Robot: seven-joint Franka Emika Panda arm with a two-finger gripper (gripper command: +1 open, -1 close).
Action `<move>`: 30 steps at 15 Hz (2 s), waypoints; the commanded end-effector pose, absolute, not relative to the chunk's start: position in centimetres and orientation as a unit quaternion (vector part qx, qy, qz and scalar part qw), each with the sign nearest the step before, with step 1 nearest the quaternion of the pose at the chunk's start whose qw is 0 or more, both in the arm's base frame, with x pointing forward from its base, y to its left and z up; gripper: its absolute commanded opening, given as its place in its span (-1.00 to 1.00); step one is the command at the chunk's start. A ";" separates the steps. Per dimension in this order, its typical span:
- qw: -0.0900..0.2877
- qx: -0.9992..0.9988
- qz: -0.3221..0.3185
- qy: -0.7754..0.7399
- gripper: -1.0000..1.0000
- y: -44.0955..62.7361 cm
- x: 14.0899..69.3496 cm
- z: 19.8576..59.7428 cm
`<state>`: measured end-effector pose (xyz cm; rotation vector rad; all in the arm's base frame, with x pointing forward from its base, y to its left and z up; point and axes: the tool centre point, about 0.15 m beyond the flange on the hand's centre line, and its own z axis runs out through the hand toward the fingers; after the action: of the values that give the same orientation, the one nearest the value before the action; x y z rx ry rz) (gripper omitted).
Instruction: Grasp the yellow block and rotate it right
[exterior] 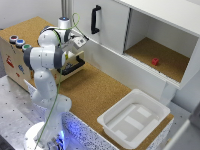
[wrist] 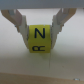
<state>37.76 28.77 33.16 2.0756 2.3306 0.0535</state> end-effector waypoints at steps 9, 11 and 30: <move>-0.002 0.865 0.006 0.501 -1.00 29.0 34.3 36.5; -0.015 0.875 0.011 0.483 -1.00 28.9 34.3 36.3; -0.035 0.989 0.013 0.142 -1.00 28.8 36.4 33.2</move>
<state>35.91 28.06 34.98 3.0736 0.6858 0.0789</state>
